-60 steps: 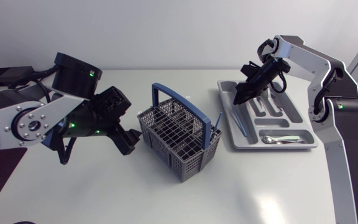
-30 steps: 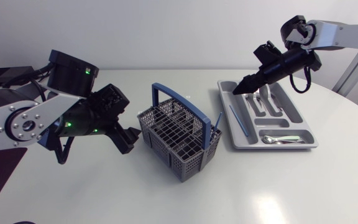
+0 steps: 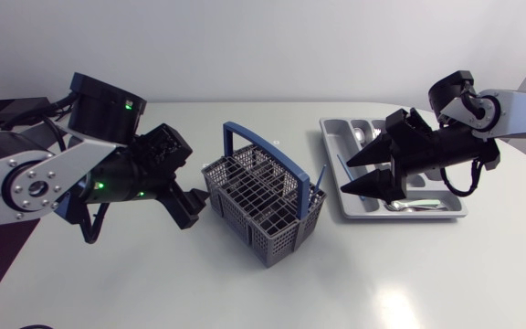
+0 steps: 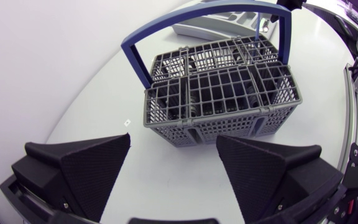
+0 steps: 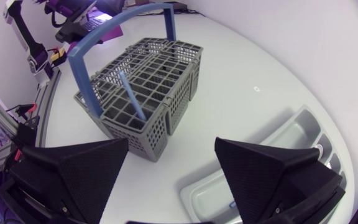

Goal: Unload the cutlery basket into the drawer organizer.

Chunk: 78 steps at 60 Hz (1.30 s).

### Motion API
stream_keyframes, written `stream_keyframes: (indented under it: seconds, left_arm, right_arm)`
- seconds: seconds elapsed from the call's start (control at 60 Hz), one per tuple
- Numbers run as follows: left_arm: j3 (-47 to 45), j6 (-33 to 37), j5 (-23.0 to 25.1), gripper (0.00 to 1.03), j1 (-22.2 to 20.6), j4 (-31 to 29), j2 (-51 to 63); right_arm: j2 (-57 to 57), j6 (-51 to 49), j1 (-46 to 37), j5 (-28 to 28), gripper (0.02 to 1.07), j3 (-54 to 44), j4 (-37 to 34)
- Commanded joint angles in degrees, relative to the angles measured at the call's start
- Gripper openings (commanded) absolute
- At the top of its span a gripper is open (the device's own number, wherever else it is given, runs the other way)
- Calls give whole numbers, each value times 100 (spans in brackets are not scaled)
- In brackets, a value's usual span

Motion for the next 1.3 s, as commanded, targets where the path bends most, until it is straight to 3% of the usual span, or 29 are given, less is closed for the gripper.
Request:
stream_keyframes:
  seconds: [0.0,0.433,0.8,1.017,1.283]
  left_arm:
    - [-137,-42,64,97,-74,-24,-99]
    - [-119,-51,64,97,-135,-86,-161]
    - [-75,-59,64,97,-205,-77,-117]
    - [-40,-59,55,97,-223,-77,-108]
    - [-75,-112,55,97,-249,-77,-108]
  right_arm:
    - [-179,-369,23,-158,102,-190,71]
    - [-135,-132,779,-87,92,-278,572]
    - [41,-114,919,-8,52,-419,800]
    - [94,-114,928,53,48,-498,897]
    - [85,-114,1016,132,21,-586,976]
